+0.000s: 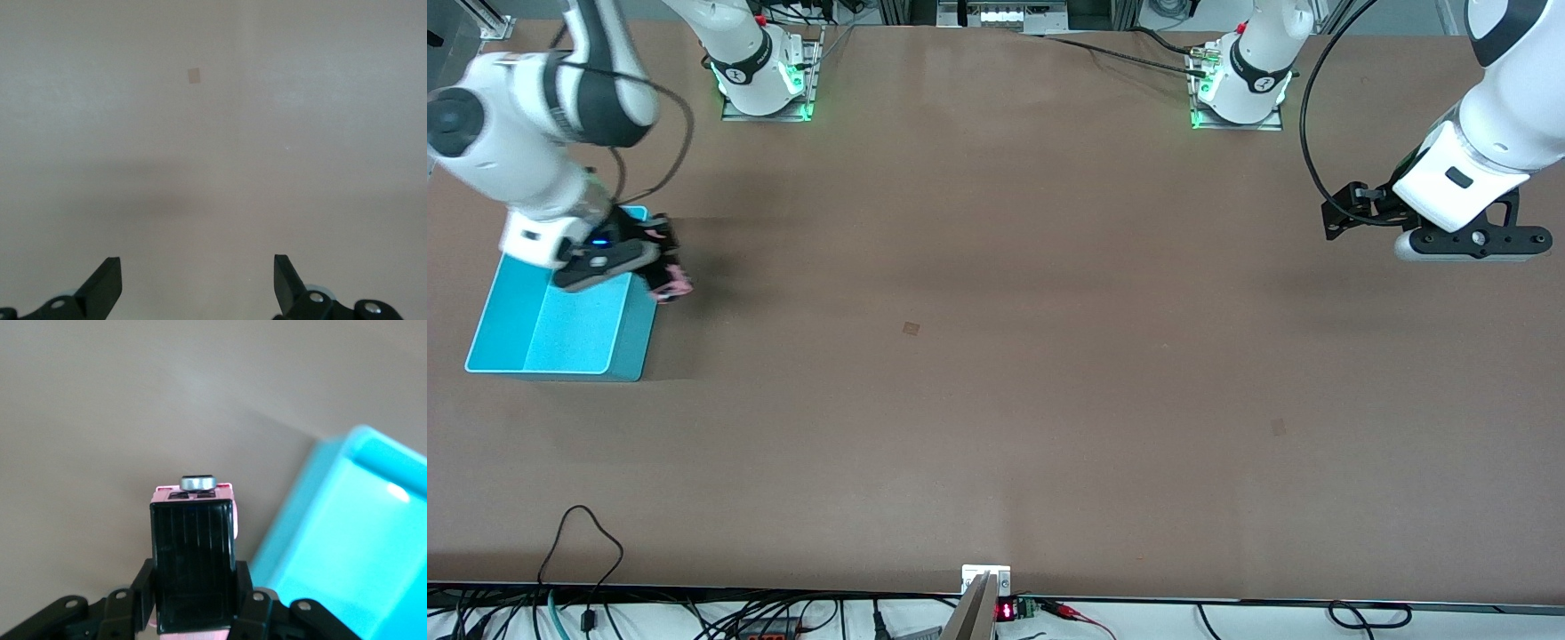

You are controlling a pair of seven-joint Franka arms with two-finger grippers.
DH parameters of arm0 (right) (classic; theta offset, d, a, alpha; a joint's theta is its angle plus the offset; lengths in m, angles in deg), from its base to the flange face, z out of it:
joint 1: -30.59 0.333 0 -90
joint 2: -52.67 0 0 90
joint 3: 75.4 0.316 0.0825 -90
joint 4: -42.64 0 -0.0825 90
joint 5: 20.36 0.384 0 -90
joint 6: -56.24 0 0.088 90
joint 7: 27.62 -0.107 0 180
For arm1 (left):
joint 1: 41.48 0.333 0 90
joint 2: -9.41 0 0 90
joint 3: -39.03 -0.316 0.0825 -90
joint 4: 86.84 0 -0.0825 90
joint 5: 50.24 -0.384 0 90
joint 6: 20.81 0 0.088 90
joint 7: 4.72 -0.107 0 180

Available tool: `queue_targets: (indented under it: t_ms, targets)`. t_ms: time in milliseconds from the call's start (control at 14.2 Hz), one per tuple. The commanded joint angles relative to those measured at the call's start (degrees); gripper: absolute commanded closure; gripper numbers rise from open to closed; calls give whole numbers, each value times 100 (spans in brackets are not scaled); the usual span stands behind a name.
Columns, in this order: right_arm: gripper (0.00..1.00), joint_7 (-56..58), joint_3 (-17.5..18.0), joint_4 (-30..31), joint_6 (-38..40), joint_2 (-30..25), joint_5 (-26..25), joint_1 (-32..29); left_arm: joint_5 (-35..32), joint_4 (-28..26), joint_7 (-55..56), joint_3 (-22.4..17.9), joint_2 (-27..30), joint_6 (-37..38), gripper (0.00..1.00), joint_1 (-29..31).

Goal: Wind and store pink jeep toy
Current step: 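Carry the jeep with the right gripper over the blue bin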

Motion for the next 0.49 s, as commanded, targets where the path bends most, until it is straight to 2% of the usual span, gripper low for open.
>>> queue_targets:
  t_ms: [0, 212, 424]
  targets:
    - [100, -214, 124, 39, -244, 211, -207, -854, 69, 71, 1, 20, -6, 75, 0, 28]
    - [100, -249, 124, 40, -850, 738, -207, -1567, 69, 71, 1, 29, -6, 75, 0, 28]
    - [100, -240, 116, 40, -1325, 1187, -216, -1946, 69, 71, 1, 29, -6, 84, 0, 28]
